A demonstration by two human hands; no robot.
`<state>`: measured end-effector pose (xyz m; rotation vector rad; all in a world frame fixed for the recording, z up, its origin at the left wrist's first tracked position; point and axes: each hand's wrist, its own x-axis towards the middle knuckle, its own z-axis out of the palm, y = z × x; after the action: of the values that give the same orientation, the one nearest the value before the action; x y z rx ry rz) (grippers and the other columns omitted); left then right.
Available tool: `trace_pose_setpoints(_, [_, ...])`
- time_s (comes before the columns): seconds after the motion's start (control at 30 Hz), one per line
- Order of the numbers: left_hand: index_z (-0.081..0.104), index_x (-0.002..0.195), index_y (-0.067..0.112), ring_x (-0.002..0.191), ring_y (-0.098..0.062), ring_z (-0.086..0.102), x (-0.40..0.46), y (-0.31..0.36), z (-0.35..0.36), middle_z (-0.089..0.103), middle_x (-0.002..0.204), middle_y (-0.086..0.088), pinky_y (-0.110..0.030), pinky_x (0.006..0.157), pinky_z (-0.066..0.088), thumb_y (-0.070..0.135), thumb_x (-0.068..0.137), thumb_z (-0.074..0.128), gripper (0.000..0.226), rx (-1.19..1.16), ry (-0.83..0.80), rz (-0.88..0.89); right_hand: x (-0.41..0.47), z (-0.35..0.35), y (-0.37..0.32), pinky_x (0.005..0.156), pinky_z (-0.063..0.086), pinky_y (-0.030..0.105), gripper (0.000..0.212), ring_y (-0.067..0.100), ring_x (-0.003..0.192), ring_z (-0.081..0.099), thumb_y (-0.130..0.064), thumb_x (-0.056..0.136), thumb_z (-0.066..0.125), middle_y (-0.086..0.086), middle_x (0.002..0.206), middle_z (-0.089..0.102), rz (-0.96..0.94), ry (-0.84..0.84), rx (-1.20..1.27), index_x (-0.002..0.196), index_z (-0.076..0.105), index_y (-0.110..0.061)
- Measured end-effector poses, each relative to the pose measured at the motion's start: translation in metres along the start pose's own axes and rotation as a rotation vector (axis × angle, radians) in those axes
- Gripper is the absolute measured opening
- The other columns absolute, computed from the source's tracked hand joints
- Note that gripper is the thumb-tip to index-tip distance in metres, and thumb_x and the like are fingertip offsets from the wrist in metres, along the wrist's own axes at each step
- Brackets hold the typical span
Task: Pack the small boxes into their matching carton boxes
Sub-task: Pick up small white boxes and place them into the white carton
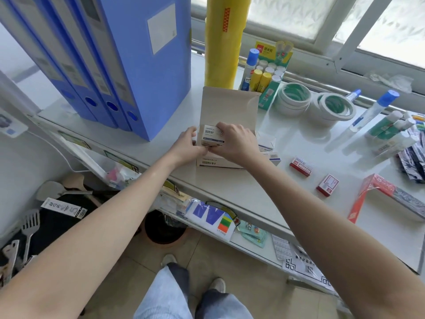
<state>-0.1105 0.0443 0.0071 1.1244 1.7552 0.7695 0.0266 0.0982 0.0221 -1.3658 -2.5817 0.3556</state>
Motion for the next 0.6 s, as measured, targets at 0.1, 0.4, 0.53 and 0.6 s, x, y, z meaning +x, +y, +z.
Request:
trace_pose_setpoints(0.1, [0.037, 0.137, 0.015, 0.112, -0.018, 0.052, -0.001, 0.003, 0.001, 0.053, 0.131, -0.007, -0.026, 0.087, 0.041, 0.004, 0.081, 0.056, 0.059, -0.029, -0.029, 0.024, 0.004, 0.006, -0.003, 0.067, 0.042, 0.036, 0.033, 0.036, 0.09, 0.06, -0.027, 0.076, 0.064, 0.01, 0.103, 0.059, 0.032, -0.022, 0.08, 0.103, 0.055, -0.011])
trace_pose_setpoints(0.4, [0.04, 0.125, 0.008, 0.101, -0.019, 0.055, 0.007, 0.005, 0.001, 0.053, 0.111, -0.003, -0.03, 0.089, 0.046, 0.006, 0.078, 0.064, 0.053, 0.034, 0.026, 0.021, 0.003, 0.013, -0.008, 0.074, 0.048, 0.043, 0.044, 0.042, 0.087, 0.058, -0.021, 0.076, 0.069, 0.015, 0.11, 0.049, 0.06, -0.018, 0.172, 0.115, 0.052, -0.009])
trace_pose_setpoints(0.53, [0.043, 0.122, 0.01, 0.097, -0.017, 0.054, 0.009, 0.005, 0.001, 0.055, 0.108, -0.001, -0.027, 0.081, 0.043, 0.012, 0.076, 0.068, 0.052, 0.083, 0.069, 0.018, 0.001, 0.009, -0.002, 0.081, 0.044, 0.039, 0.041, 0.038, 0.094, 0.055, -0.011, 0.076, 0.065, 0.015, 0.112, 0.049, 0.133, 0.012, 0.294, 0.115, 0.052, -0.008])
trace_pose_setpoints(0.6, [0.046, 0.12, 0.012, 0.097, -0.017, 0.055, 0.009, 0.005, 0.002, 0.057, 0.109, -0.002, -0.026, 0.08, 0.043, 0.015, 0.076, 0.069, 0.049, 0.103, 0.094, 0.022, -0.001, 0.006, 0.002, 0.081, 0.043, 0.037, 0.039, 0.035, 0.097, 0.054, -0.011, 0.075, 0.064, 0.015, 0.11, 0.054, 0.184, 0.017, 0.339, 0.112, 0.053, -0.008])
